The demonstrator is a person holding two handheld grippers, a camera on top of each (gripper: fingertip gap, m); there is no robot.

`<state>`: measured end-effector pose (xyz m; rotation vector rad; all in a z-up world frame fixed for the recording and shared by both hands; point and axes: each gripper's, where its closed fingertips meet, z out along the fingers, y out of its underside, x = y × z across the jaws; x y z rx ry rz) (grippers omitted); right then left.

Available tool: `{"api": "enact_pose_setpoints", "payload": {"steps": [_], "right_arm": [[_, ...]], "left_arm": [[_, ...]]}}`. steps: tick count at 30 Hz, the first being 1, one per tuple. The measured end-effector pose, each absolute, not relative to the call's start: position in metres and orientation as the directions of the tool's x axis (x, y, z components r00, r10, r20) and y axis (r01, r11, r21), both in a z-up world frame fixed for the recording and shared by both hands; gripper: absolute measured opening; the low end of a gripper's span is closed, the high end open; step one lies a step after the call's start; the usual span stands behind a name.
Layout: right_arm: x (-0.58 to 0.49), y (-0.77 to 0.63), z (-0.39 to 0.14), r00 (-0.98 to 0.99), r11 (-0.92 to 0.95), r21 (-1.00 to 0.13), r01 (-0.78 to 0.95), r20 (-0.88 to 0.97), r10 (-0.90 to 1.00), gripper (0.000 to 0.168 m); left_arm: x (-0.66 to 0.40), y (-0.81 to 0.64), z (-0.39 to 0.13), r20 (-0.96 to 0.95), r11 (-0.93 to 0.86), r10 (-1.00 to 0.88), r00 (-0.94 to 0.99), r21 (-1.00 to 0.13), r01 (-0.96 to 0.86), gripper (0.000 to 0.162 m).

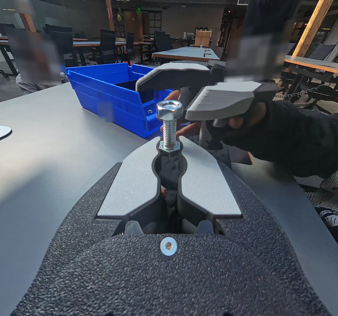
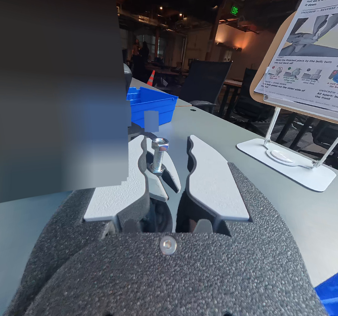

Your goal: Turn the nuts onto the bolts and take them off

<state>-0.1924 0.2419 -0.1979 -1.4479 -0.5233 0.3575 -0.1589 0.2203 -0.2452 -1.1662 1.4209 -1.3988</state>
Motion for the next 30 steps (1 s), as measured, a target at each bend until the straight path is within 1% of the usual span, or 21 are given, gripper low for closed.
{"api": "enact_pose_setpoints", "payload": {"steps": [4, 9, 12, 14, 17, 19, 23, 25, 27, 30], "right_arm": [[-0.196, 0.248, -0.203, 0.833, 0.09, -0.991, 0.103, 0.135, 0.537, 0.04], [-0.19, 0.24, -0.201, 0.834, 0.094, -0.99, 0.107, 0.141, 0.533, 0.03], [-0.187, 0.233, -0.201, 0.833, 0.101, -0.988, 0.117, 0.153, 0.531, 0.02], [-0.182, 0.231, -0.202, 0.843, 0.102, -0.987, 0.123, 0.158, 0.514, 0.008], [-0.173, 0.231, -0.205, 0.854, 0.088, -0.989, 0.122, 0.15, 0.499, 0.006], [-0.17, 0.23, -0.203, 0.86, 0.091, -0.989, 0.113, 0.143, 0.49, 0.008], [-0.177, 0.231, -0.194, 0.85, 0.113, -0.993, 0.037, 0.091, 0.518, 0.034], [-0.183, 0.236, -0.196, 0.849, 0.101, -0.994, 0.037, 0.085, 0.521, 0.044], [-0.188, 0.243, -0.198, 0.849, 0.091, -0.995, 0.048, 0.089, 0.52, 0.049], [-0.194, 0.252, -0.201, 0.852, 0.083, -0.995, 0.053, 0.088, 0.517, 0.049]], "left_arm": [[-0.159, 0.221, -0.245, 0.06, -0.044, -0.967, -0.246, -0.997, -0.07, 0.013], [-0.158, 0.221, -0.245, 0.062, -0.045, -0.967, -0.245, -0.996, -0.075, 0.013], [-0.159, 0.221, -0.245, 0.065, -0.048, -0.967, -0.245, -0.996, -0.073, 0.013], [-0.159, 0.221, -0.245, 0.065, -0.049, -0.967, -0.246, -0.996, -0.072, 0.013], [-0.159, 0.221, -0.245, 0.058, -0.041, -0.967, -0.246, -0.996, -0.074, 0.013], [-0.159, 0.221, -0.245, 0.06, -0.043, -0.967, -0.247, -0.996, -0.073, 0.013], [-0.159, 0.221, -0.245, 0.063, -0.046, -0.967, -0.247, -0.996, -0.072, 0.013], [-0.159, 0.221, -0.245, 0.059, -0.042, -0.967, -0.247, -0.996, -0.073, 0.013], [-0.159, 0.221, -0.245, 0.057, -0.041, -0.967, -0.247, -0.997, -0.072, 0.013], [-0.159, 0.221, -0.245, 0.059, -0.043, -0.967, -0.247, -0.997, -0.071, 0.013]]}}
